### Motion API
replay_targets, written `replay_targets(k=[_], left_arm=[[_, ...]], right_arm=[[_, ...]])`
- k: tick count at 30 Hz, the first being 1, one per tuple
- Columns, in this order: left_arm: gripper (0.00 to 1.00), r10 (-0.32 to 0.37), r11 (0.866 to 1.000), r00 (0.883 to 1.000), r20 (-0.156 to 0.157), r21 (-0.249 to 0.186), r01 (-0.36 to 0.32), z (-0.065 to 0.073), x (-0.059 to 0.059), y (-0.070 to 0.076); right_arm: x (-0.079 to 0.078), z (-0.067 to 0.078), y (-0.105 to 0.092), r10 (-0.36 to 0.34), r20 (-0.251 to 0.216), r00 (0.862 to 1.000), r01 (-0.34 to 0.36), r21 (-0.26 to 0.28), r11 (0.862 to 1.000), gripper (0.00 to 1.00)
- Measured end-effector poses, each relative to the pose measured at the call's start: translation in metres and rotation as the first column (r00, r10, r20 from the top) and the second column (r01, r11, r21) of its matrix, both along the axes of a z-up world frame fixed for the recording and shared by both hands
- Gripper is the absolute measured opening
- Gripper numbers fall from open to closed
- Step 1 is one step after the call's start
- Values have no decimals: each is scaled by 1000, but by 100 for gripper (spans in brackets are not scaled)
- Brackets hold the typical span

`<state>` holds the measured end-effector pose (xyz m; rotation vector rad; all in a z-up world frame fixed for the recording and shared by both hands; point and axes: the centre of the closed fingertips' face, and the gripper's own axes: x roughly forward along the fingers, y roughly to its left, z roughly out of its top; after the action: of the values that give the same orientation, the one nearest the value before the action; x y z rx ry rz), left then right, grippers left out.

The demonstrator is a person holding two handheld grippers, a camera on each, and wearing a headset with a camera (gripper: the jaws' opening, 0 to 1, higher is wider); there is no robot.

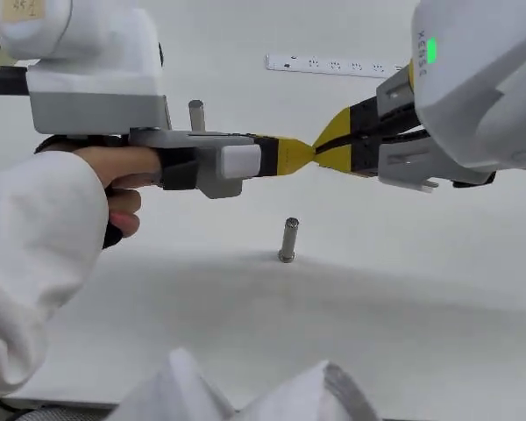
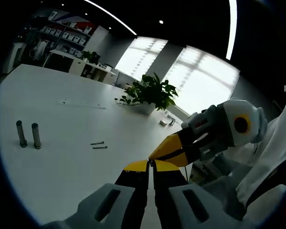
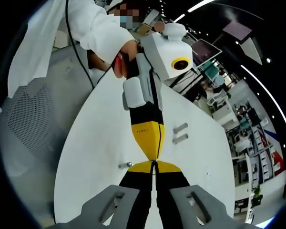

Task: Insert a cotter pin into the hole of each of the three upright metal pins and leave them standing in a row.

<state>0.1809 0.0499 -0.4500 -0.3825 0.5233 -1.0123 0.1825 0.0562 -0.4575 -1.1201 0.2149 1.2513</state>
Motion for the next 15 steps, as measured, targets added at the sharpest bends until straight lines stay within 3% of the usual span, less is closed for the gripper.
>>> replay_targets(k=[1, 4, 9, 13, 15], left_arm=[[0, -8, 1000, 1000, 5, 1, 8, 0, 0, 0], [0, 0, 1000, 1000, -29, -11, -1, 0, 3, 1], [0, -7, 1000, 1000, -13, 16, 7, -2, 3, 0], [0, -7, 999, 999, -38, 31, 9, -6, 3, 0], [0, -9, 999, 999, -33, 43, 10, -8, 2, -1]], right_arm=[[-1, 0, 0, 2, -1, 1000, -2, 3, 1000, 0], [-1, 1, 0, 5, 7, 1000, -5, 0, 1000, 0], [-1, 0, 0, 6, 0, 1000, -6, 3, 1000, 0], [-3, -4, -2, 21, -1, 1000, -21, -2, 1000, 0], [-3, -5, -2, 29, 0, 1000, -29, -3, 1000, 0]])
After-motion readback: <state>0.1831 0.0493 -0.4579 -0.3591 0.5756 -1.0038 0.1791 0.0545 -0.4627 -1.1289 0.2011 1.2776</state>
